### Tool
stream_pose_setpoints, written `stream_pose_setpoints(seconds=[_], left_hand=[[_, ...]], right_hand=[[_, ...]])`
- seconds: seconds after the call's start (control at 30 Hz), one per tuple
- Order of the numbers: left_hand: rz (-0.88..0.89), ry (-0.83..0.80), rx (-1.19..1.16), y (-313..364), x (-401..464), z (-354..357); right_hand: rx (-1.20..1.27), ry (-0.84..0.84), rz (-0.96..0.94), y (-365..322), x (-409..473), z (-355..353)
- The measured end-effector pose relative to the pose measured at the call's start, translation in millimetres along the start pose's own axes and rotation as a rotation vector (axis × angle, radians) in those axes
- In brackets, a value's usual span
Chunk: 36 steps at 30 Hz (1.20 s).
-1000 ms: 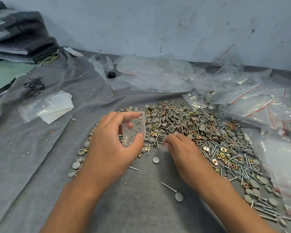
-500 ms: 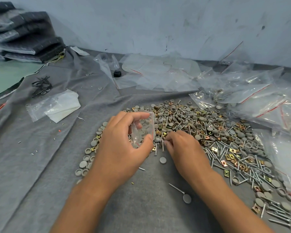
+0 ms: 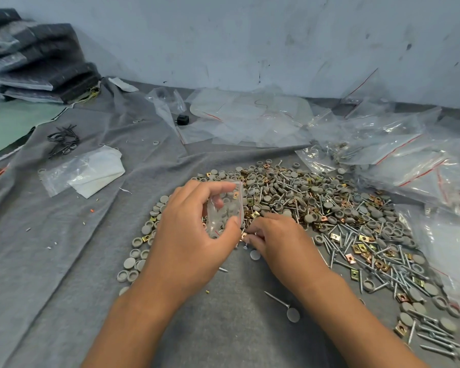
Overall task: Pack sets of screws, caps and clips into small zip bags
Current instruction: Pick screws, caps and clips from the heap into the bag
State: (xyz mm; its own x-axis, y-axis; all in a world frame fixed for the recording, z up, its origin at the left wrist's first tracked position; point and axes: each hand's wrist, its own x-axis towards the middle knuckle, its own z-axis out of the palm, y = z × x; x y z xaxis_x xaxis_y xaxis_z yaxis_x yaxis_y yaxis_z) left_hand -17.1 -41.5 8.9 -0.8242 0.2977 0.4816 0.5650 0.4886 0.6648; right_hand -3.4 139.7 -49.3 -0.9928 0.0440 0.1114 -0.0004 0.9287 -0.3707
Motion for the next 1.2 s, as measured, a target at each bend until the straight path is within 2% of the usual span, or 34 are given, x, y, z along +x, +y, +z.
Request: stream_pose_setpoints(seconds=[0.2,0.37,0.47,0.57,0.63,0.7,0.8,0.87,0.93,1.07,1.2], left_hand=[[-0.001,-0.008,-0.004,-0.7,-1.4,0.9],[0.000,0.001,-0.005,-1.3,-0.9,2.0],[-0.003,-0.006,-0.001,-1.4,-0.9,2.7],[0.008,-0.039,0.024,-1.5,-1.1,4.2],[0.026,-0.087,0.047,-0.3,-2.0,6.1],[0.055,-0.134,0.085,2.6,-3.5,8.6],[0.084,-0.173,0.113,6.8,-6.0,12.0],[0.091,-0.187,0.115,8.0,-6.6,13.3],[0.091,-0.189,0.110,8.2,-6.6,13.5],[0.086,-0.189,0.101,6.6,-6.3,12.1],[0.087,-0.191,0.091,8.0,-6.3,14.0]], right_hand=[[-0.035,-0.055,0.060,-7.6,-0.7,-1.7],[-0.043,-0.033,0.072,-15.8,0.3,-0.6],[0.085,-0.067,0.117,-10.0,-4.8,-3.5],[0.275,-0.011,0.152,3.3,-14.4,-21.9],[0.408,0.085,0.109,7.2,-23.1,-42.9],[0.513,0.235,-0.014,3.8,-32.9,-63.6],[0.481,0.380,-0.197,-12.0,-42.3,-78.2],[0.323,0.408,-0.284,-20.8,-43.4,-76.3],[0.241,0.416,-0.280,-24.8,-43.8,-73.4],[0.456,0.548,-0.249,-23.5,-45.9,-80.3],[0.424,0.454,-0.313,-26.1,-45.4,-77.5]])
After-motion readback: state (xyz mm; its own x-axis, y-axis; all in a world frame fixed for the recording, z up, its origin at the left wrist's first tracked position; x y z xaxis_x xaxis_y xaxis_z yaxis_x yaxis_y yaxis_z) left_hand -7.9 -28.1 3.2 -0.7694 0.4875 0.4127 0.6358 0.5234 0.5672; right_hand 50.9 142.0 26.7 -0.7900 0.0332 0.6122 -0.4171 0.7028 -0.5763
